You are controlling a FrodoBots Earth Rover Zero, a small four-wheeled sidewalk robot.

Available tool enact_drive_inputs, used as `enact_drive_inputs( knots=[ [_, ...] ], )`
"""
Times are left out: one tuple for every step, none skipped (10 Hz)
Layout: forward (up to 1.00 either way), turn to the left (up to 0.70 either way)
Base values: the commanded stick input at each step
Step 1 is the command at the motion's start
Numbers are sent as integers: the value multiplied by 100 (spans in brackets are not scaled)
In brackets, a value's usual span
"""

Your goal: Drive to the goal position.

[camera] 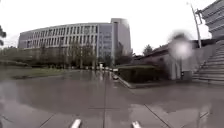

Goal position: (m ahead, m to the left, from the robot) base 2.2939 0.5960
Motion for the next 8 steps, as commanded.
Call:
enact_drive_inputs(
  knots=[
    [70,0],
    [70,0],
    [70,0],
    [70,0],
    [70,0],
    [70,0],
    [70,0],
    [70,0]
  ],
)
